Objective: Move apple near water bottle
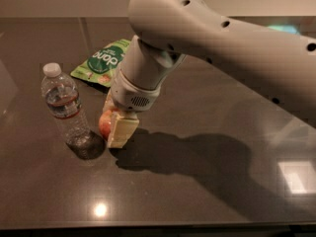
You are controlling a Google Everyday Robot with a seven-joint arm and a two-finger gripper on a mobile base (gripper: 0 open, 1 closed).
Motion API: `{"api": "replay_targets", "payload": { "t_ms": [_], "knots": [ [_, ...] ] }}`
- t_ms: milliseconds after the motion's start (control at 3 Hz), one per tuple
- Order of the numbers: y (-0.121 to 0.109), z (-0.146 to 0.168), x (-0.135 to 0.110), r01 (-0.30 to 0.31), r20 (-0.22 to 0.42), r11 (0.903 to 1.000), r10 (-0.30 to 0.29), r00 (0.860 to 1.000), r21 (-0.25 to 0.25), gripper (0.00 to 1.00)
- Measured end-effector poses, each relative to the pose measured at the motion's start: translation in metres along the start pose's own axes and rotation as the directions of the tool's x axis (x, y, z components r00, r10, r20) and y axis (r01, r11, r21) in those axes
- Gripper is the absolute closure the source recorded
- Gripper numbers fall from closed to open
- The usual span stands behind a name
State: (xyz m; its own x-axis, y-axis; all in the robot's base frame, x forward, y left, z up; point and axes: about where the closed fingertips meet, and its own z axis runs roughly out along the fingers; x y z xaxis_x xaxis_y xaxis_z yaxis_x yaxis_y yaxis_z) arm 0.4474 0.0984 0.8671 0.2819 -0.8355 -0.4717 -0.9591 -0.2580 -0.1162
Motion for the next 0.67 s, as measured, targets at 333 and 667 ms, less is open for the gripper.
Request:
{"api": "replay_targets", "payload": {
  "t_ms": [333,667],
  "knots": [
    [-0.0036,0.0089,-0.0079,0.006,0.005,0.9999,-0.005,1.0,-0.011,1.0],
    [-0.0065,0.0162,-0.0119,0.015,0.005,0.9996,-0.014,1.0,-0.024,0.84]
  ]
}}
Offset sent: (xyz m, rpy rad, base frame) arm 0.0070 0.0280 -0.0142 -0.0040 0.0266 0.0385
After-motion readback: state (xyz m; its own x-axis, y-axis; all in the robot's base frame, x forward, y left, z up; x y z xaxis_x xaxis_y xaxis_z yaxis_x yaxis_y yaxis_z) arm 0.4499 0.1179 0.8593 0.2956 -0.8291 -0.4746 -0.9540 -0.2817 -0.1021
